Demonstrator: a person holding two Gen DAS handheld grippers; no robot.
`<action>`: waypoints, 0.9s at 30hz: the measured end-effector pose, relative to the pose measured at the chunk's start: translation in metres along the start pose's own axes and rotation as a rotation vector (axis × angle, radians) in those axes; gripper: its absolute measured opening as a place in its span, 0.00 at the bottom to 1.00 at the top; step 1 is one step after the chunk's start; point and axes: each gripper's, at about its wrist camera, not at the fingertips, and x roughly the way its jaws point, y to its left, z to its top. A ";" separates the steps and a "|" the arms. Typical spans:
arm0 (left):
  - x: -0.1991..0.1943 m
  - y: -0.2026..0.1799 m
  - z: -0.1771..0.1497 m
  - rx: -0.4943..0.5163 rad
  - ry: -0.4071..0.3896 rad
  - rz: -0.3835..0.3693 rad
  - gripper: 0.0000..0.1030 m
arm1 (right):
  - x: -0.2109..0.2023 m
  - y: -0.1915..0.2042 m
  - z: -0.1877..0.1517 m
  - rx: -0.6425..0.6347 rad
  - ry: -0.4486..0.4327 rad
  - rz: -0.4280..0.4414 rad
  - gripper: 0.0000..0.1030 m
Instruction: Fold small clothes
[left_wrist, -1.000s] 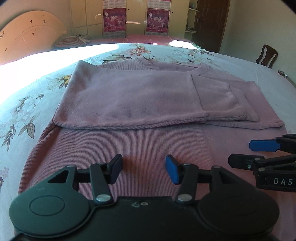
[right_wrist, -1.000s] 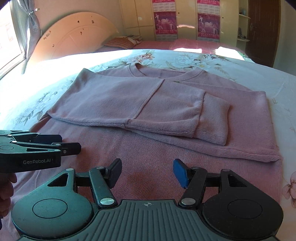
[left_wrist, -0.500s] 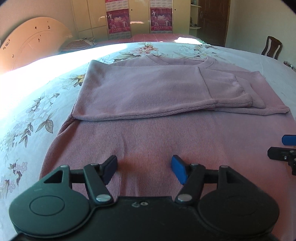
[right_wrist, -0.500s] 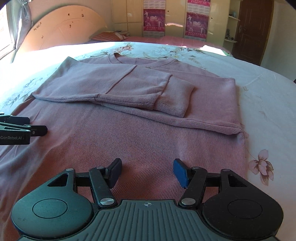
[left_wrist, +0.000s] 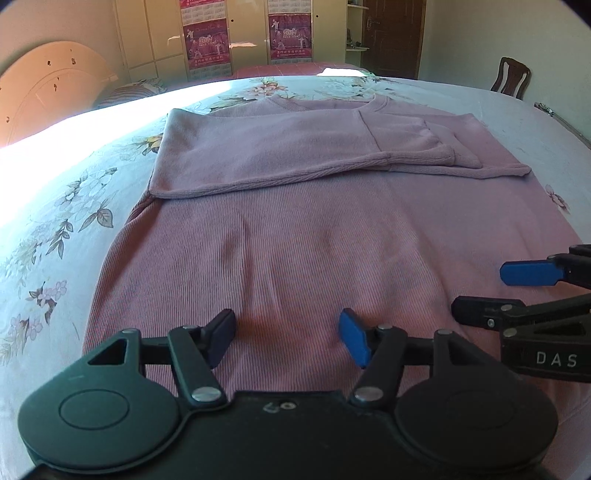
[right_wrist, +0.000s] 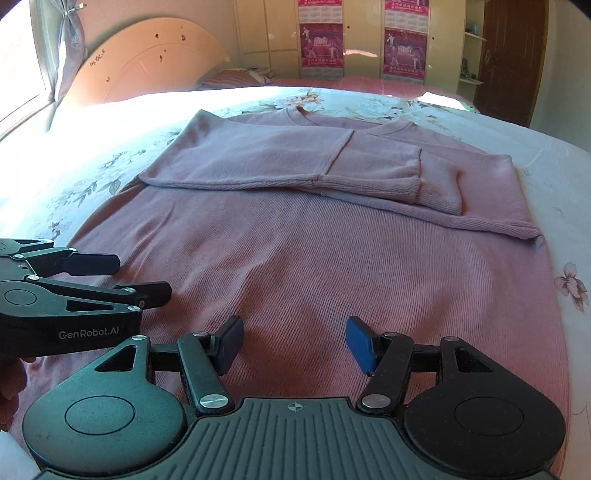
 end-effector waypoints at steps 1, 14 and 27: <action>-0.001 0.003 -0.003 -0.003 0.002 0.004 0.62 | 0.001 -0.002 -0.006 0.001 0.011 -0.023 0.59; -0.032 0.029 -0.033 -0.030 0.014 0.036 0.62 | -0.051 -0.044 -0.056 0.089 0.004 -0.175 0.59; -0.074 0.028 -0.072 -0.047 0.011 -0.002 0.59 | -0.085 0.001 -0.079 0.064 -0.027 -0.098 0.59</action>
